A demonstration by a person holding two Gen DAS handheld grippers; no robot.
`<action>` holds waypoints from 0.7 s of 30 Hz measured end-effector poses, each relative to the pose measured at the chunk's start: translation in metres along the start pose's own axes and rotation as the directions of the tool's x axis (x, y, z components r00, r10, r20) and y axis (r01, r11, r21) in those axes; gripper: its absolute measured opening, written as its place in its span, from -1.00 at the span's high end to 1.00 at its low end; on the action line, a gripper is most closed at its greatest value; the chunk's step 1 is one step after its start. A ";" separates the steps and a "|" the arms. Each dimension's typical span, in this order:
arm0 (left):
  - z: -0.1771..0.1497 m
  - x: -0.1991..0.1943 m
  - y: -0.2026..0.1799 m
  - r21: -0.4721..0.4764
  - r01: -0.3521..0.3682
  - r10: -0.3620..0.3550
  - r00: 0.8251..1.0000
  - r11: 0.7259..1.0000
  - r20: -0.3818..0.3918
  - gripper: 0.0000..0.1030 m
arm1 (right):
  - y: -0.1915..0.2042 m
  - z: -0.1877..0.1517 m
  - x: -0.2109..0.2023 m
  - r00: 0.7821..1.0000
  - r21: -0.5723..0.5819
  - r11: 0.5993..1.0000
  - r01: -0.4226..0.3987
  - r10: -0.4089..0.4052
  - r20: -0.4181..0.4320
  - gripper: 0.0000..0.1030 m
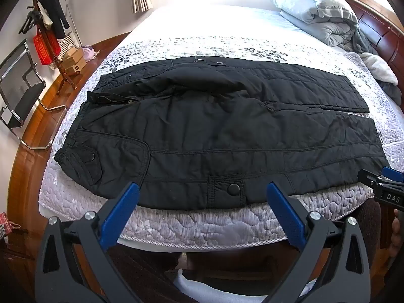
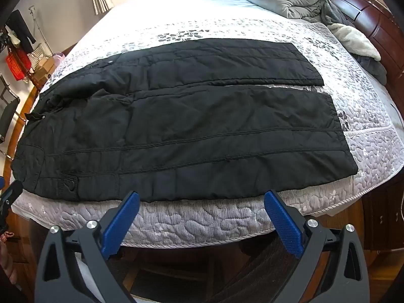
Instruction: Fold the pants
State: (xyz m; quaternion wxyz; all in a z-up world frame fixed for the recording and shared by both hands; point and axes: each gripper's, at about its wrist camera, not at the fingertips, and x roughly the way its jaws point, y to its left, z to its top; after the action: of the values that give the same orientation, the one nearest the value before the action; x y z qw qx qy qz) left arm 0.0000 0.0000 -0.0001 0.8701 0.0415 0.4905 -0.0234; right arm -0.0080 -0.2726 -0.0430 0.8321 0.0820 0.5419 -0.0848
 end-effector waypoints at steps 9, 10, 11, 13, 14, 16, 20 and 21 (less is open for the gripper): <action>0.000 0.000 0.000 -0.001 0.000 0.000 1.000 1.000 -0.003 -0.95 | 0.002 0.000 0.004 1.000 -0.001 1.000 0.003 -0.003 -0.010 -0.93; 0.000 0.001 0.000 -0.001 0.001 -0.001 1.000 1.000 -0.004 -0.95 | 0.002 0.000 0.004 1.000 -0.002 1.000 0.003 -0.003 -0.012 -0.93; 0.000 0.001 0.000 -0.001 0.001 -0.001 1.000 1.000 -0.005 -0.95 | 0.002 0.000 0.005 1.000 -0.003 1.000 0.003 -0.003 -0.014 -0.93; 0.000 0.003 0.003 -0.001 0.001 -0.001 1.000 1.000 -0.006 -0.95 | 0.002 0.001 0.007 1.000 -0.002 1.000 0.001 -0.001 -0.017 -0.93; 0.001 0.003 0.005 -0.002 0.001 -0.001 1.000 1.000 -0.006 -0.95 | 0.002 0.001 0.007 1.000 -0.001 1.000 0.005 -0.005 -0.014 -0.93; 0.002 0.003 0.007 -0.001 0.001 -0.001 1.000 1.000 -0.006 -0.95 | 0.002 0.001 0.009 1.000 0.000 1.000 0.006 -0.006 -0.016 -0.93; 0.002 0.003 0.006 0.000 0.001 -0.001 1.000 1.000 -0.007 -0.95 | 0.001 0.001 0.010 1.000 0.002 1.000 0.006 -0.006 -0.019 -0.93; 0.002 0.004 0.005 0.001 0.000 0.000 1.000 1.000 -0.007 -0.95 | 0.000 0.001 0.010 1.000 0.003 1.000 0.005 -0.005 -0.020 -0.93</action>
State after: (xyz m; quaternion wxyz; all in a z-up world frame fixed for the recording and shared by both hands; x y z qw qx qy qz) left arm 0.0044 0.0044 -0.0018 0.8683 0.0421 0.4937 -0.0235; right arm -0.0032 -0.2729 -0.0521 0.8264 0.0827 0.5502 -0.0868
